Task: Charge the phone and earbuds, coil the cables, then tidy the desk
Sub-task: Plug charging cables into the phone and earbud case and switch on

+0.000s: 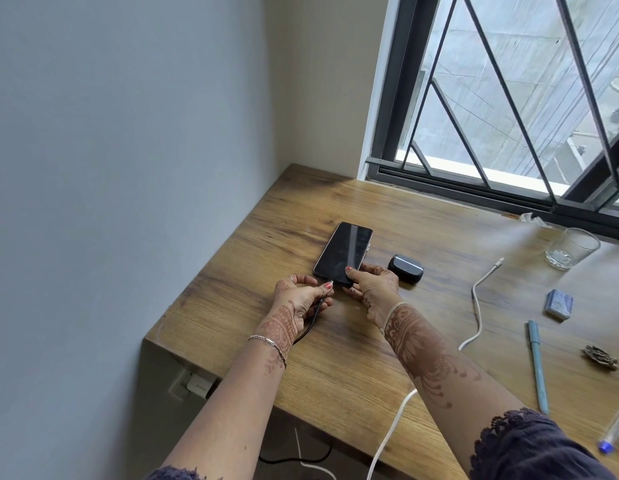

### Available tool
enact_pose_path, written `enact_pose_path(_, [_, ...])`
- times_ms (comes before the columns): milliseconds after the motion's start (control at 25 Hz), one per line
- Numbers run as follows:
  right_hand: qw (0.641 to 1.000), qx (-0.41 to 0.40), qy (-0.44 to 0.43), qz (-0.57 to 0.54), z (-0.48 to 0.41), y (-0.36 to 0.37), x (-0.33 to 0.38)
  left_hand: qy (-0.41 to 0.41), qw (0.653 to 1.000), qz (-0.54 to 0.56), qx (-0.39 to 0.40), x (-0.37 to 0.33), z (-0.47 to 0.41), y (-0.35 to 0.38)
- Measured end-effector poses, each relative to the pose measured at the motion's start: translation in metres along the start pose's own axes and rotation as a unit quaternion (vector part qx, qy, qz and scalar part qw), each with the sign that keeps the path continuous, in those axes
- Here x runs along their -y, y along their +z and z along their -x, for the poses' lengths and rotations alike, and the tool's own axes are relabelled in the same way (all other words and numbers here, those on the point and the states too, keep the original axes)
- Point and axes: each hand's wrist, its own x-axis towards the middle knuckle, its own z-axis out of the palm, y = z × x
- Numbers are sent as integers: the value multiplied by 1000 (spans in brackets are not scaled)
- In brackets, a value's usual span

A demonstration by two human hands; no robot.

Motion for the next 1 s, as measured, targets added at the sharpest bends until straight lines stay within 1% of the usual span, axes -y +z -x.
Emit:
enact_pose_path(160, [1000, -1, -4, -3, 0, 0, -1, 3, 1000, -1, -8, 2, -1, 1])
enact_pose_path(280, [1000, 3, -5, -5, -2, 1, -3, 0, 1000, -22, -2, 1, -2, -1])
enact_pose_path(400, [1000, 4, -7, -5, -4, 0, -5, -26, 997, -66, 34, -8, -3, -4])
enact_pose_path(480, [1000, 19, -6, -10, -4, -2, -5, -48, 994, -84, 58, -13, -2, -6])
enact_pose_path(560, [999, 30, -1, -11, -3, -4, -5, -61, 993, -74, 64, -14, -1, -6])
enact_pose_path(720, [999, 40, -4, -8, -2, -5, -2, -62, 996, -44, 55, -10, -3, -4])
enact_pose_path(1000, [999, 32, 11, 42, -3, -4, 5, -48, 998, -17, 37, -5, -3, 0])
